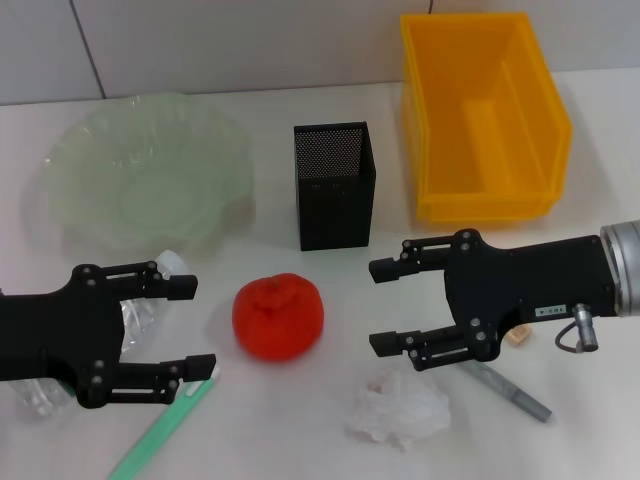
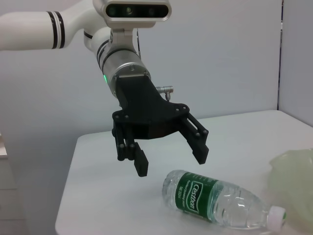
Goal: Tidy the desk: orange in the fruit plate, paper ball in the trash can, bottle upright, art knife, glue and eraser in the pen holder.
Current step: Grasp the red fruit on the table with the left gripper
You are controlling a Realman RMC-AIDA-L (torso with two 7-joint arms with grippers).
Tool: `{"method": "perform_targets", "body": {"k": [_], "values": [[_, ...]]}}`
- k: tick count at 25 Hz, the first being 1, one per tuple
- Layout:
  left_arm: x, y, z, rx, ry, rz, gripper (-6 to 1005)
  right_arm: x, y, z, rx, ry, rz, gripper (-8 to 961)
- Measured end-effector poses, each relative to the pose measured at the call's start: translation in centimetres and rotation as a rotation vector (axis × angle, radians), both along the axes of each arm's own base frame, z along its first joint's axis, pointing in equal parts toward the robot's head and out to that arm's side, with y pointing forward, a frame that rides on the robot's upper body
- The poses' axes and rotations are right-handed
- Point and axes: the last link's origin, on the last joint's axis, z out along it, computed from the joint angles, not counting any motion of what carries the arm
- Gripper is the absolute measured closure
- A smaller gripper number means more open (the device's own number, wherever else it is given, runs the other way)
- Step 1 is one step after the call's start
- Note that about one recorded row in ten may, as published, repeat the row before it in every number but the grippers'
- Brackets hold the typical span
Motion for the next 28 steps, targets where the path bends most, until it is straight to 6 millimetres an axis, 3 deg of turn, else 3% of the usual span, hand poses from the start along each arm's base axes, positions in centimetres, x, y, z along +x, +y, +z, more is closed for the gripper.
{"method": "perform_targets", "body": {"k": [17, 28], "values": [[-0.21, -0.24, -0.14, 0.005, -0.001, -0.004, 217, -0.02, 0.03, -0.21, -0.005, -0.001, -0.001, 215], [0.55, 0.7, -0.5, 0.016, 0.012, -0.024, 229, 0.76, 0.11, 0.27, 0.023, -0.011, -0.029, 216]]}}
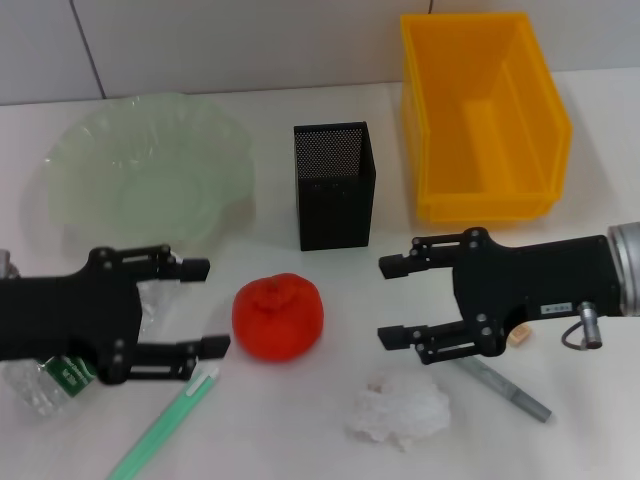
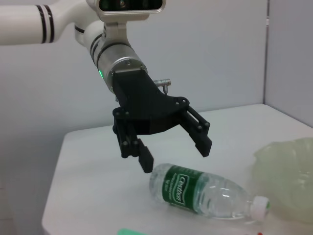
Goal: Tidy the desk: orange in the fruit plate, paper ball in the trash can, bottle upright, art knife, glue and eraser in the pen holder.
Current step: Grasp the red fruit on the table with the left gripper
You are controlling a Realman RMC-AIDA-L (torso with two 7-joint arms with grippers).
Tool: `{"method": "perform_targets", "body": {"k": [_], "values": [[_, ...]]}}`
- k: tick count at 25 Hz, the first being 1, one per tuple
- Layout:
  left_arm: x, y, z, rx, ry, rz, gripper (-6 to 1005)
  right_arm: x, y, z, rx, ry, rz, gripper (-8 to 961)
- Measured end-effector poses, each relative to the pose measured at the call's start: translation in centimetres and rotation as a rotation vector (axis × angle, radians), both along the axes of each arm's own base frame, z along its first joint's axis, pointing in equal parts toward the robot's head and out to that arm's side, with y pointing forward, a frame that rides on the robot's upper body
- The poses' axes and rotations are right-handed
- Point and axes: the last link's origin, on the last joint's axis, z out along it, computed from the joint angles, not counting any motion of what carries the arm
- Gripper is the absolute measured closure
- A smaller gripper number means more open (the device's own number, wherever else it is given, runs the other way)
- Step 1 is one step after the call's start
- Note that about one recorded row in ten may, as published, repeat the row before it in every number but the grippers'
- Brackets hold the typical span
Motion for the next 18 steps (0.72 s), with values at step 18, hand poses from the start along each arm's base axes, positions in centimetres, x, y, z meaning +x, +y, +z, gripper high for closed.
{"method": "perform_targets", "body": {"k": [18], "values": [[0.8, 4.9, -5.1, 0.013, 0.081, 0.093, 250, 1.9, -0.6, 1.8, 0.066, -0.01, -0.07, 217]]}}
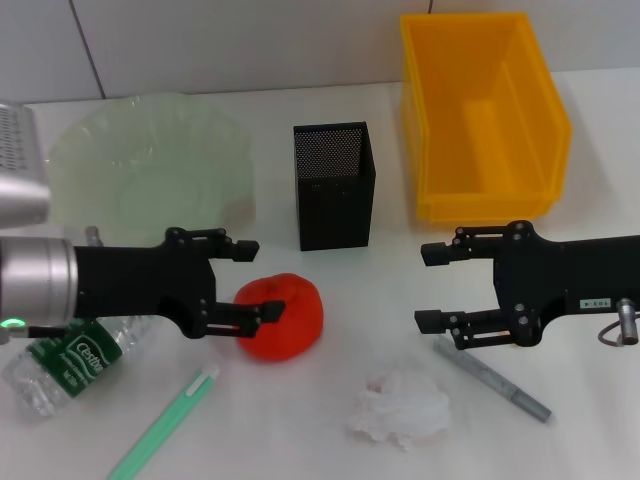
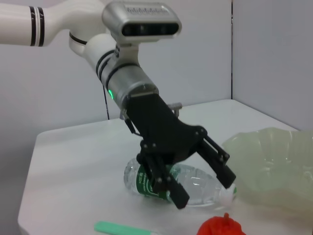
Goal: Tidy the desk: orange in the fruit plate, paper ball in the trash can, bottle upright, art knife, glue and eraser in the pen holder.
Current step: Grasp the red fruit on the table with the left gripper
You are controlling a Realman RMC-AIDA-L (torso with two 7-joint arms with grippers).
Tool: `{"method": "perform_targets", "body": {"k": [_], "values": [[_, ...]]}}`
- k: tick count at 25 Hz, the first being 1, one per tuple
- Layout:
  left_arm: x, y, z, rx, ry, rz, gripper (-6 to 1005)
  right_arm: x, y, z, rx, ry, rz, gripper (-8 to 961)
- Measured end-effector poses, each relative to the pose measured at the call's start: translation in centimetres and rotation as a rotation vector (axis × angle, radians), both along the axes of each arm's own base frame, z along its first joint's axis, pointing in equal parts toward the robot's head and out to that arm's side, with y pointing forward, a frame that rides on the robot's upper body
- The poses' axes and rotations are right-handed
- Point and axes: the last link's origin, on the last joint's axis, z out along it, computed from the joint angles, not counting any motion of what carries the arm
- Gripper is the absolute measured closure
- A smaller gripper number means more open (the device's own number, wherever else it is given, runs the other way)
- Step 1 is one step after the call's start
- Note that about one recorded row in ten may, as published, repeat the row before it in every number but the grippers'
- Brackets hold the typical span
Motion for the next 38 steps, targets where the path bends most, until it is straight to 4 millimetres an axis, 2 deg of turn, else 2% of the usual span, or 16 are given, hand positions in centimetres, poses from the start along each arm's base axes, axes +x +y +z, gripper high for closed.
{"method": "perform_targets", "body": {"k": [2, 4, 8, 24, 30, 38], "values": [[-0.1, 0.2, -1.1, 0.002, 0.038, -0.004, 253, 0.1, 0.0, 0.1, 0.002, -0.002, -0.003, 217], [-0.1, 0.2, -1.1, 0.002, 0.038, -0.004, 255, 0.1, 0.0, 0.0, 0.001, -0.007, -0.005, 217], [-0.2, 0.4, -2.4, 0.022, 0.081, -0.003, 260, 0.3, -0.1, 0.0, -0.004, -0.019, -0.007, 217], [-0.8, 0.9, -4.5, 0.023, 0.15, 0.021, 278, 0.0, -0.1, 0.3, 0.001, -0.027, 0.001, 218], [-0.9, 1.3, -4.6, 0.05, 0.159, 0.034, 285, -0.2, 0.0, 0.3, 0.005, -0.028, 0.007, 218], [-0.8, 1.2, -4.8, 0.043, 0.165, 0.022, 591, -0.2, 0.0, 0.3, 0.005, -0.028, 0.007, 219]]}}
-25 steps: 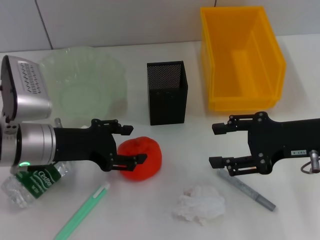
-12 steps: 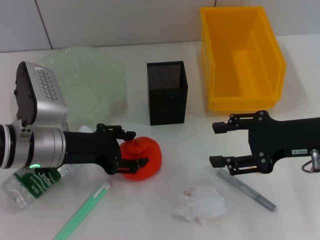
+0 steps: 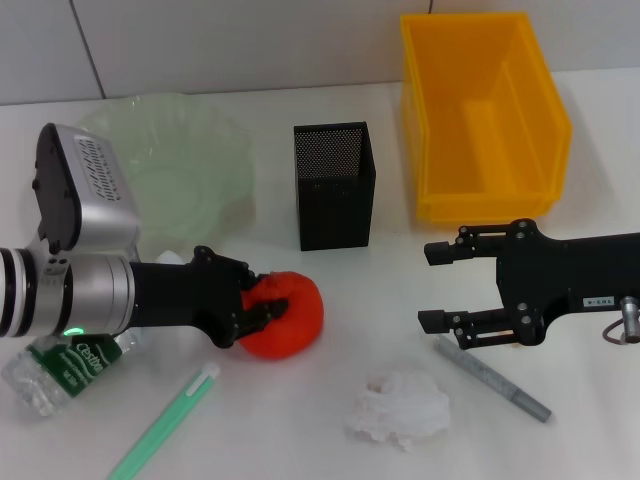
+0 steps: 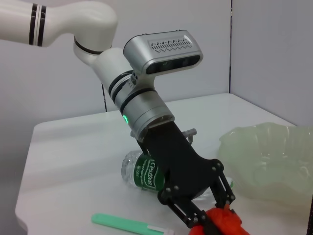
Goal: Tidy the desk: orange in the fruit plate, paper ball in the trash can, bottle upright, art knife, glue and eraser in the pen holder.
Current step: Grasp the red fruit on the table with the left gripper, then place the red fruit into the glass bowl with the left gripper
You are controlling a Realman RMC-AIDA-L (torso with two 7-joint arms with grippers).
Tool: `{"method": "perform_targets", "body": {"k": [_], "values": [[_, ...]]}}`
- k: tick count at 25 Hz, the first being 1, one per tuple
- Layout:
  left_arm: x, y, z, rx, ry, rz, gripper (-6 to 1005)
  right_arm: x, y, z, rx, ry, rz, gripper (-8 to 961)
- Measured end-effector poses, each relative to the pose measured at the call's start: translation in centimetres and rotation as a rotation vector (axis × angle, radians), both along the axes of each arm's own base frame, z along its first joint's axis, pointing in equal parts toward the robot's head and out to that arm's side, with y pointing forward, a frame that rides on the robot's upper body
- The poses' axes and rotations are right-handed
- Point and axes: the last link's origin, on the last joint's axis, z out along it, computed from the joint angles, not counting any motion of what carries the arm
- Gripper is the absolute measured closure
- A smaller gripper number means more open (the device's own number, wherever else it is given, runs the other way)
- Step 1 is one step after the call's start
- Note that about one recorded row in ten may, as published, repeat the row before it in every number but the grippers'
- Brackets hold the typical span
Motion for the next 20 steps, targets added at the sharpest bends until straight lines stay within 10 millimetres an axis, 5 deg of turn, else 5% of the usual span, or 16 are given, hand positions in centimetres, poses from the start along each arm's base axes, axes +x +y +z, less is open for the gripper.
{"method": "perform_targets", "body": {"k": [3, 10, 20], "values": [[0.1, -0.2, -0.2, -0.01, 0.005, -0.009, 707, 0.0, 0.0, 0.0, 0.0, 0.0, 0.0, 219], [0.4, -1.1, -0.3, -0.043, 0.002, -0.034, 759, 0.1, 0.0, 0.0, 0.006, -0.001, -0.006, 219], [1.9, -2.5, 2.7, 0.027, -0.03, -0.105, 838, 0.8, -0.1, 0.2, 0.018, 0.013, -0.036, 220]]}}
